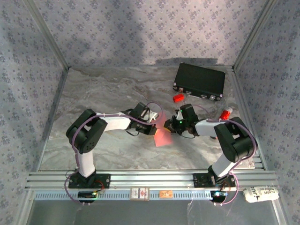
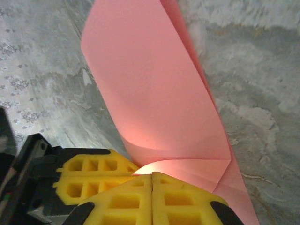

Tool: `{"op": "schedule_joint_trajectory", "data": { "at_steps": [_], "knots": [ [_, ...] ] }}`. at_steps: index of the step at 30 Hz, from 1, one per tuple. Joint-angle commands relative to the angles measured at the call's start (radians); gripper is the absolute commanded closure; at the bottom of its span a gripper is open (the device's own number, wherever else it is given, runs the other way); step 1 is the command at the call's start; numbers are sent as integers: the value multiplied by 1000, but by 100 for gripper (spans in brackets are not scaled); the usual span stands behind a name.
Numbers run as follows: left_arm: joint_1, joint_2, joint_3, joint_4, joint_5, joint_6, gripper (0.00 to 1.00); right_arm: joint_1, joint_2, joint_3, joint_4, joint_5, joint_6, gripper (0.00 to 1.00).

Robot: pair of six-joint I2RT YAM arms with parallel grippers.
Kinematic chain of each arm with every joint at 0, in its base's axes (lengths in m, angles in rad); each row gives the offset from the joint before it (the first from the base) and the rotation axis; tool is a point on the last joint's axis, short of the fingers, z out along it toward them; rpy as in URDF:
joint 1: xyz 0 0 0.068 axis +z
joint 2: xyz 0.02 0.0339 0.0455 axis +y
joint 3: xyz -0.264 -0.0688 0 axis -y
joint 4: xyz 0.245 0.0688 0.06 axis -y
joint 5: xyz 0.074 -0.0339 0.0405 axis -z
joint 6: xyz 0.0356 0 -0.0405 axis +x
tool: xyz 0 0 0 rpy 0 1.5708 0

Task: Fold a paper plane with a square sheet of paper (pick it up from the middle)
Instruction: Fold the triangle a second time at the center of the table.

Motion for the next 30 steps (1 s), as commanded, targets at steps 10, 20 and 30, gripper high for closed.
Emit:
{"op": "schedule_joint_trajectory", "data": {
  "at_steps": [10,20,30],
  "knots": [
    [8,-77,36,-73,-54,-72,63,-2,58,-48,-15,59,7,96],
    [-6,-224,-11,-8,-8,-240,76,12,51,-45,3,88,37,96],
    [-77,-46,17,96,210,-330,94,20,56,-45,12,94,48,96]
  ]
}}
